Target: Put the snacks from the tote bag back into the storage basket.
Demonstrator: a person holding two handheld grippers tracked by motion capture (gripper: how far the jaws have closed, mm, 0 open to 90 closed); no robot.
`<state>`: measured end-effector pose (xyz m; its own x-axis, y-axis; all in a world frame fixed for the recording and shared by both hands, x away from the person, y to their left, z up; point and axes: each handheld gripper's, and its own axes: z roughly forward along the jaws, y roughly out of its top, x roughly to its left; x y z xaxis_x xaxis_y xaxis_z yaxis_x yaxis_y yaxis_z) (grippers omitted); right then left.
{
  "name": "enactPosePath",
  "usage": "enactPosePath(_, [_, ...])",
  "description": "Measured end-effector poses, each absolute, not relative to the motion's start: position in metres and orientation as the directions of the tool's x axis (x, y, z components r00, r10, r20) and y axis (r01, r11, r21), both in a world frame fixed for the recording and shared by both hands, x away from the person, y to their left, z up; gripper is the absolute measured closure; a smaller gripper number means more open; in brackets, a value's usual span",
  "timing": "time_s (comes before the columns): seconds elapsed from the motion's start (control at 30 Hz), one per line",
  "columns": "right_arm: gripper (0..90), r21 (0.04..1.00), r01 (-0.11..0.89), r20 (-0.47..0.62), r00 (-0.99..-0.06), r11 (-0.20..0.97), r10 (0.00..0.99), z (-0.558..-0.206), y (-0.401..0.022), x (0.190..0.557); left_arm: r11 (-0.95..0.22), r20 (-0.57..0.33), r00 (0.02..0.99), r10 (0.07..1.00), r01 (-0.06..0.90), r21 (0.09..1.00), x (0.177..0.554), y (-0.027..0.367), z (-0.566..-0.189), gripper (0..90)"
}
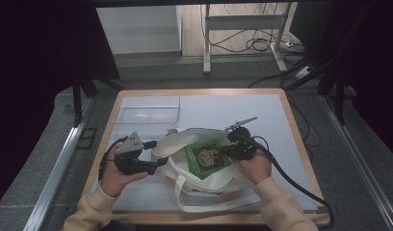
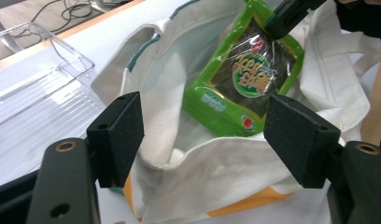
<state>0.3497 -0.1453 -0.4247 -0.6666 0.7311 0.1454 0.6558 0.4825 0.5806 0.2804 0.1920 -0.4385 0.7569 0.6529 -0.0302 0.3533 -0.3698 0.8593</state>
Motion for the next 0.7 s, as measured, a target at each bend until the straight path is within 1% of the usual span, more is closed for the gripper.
enactPosePath(0.33, [87.1, 0.632, 0.621, 0.143, -0.681, 0.463, 0.719, -0.415, -0.16, 0.345, -0.37, -0.024, 0.753, 0.658, 0.352, 0.86, 0.28, 0.192, -0.436, 29.3])
enactPosePath(0.5, [87.1, 0.67, 0.603, 0.158, -0.685, 0.433, 0.711, -0.408, -0.164, 0.346, -0.372, -0.023, 0.752, 0.659, 0.352, 0.859, 0.281, 0.192, -0.436, 29.3])
enactPosePath(0.7, [87.1, 0.693, 0.585, 0.179, -0.705, 0.42, 0.687, -0.401, -0.166, 0.347, -0.366, -0.029, 0.748, 0.664, 0.358, 0.859, 0.282, 0.192, -0.436, 29.3])
